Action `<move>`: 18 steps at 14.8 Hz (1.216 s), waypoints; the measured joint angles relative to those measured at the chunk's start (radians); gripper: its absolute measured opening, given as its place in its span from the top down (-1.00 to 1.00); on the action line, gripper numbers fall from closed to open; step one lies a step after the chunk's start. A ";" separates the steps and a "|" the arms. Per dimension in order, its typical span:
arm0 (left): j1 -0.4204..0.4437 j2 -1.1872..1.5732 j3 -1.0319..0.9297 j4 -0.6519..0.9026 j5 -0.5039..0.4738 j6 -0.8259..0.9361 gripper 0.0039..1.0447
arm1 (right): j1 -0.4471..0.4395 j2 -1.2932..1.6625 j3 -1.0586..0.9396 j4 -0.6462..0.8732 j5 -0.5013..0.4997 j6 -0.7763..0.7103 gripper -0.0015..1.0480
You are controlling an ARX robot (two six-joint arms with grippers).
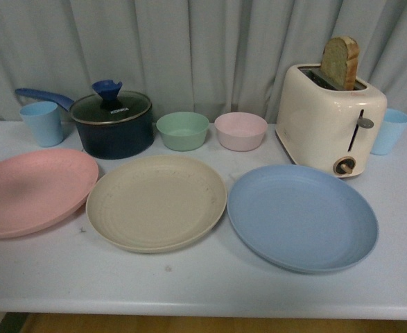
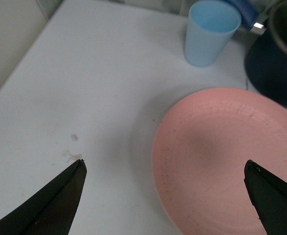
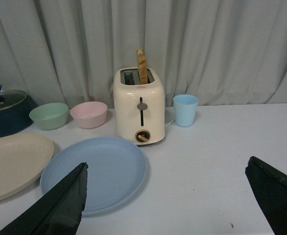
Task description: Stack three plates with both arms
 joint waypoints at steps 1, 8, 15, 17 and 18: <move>0.019 0.124 0.102 -0.043 0.021 0.002 -0.88 | 0.000 0.000 0.000 0.000 0.000 0.000 -0.87; 0.023 0.446 0.370 -0.112 0.097 0.007 -0.88 | 0.000 0.000 0.000 0.000 0.000 0.000 -0.87; 0.022 0.491 0.358 -0.119 0.172 -0.011 -0.88 | 0.000 0.000 0.000 0.000 0.000 0.000 -0.87; -0.001 0.507 0.330 -0.121 0.198 -0.002 -0.88 | 0.000 0.000 0.000 0.000 0.000 0.000 -0.87; -0.011 0.513 0.324 -0.131 0.196 0.006 -0.88 | 0.000 0.000 0.000 0.000 0.000 0.000 -0.87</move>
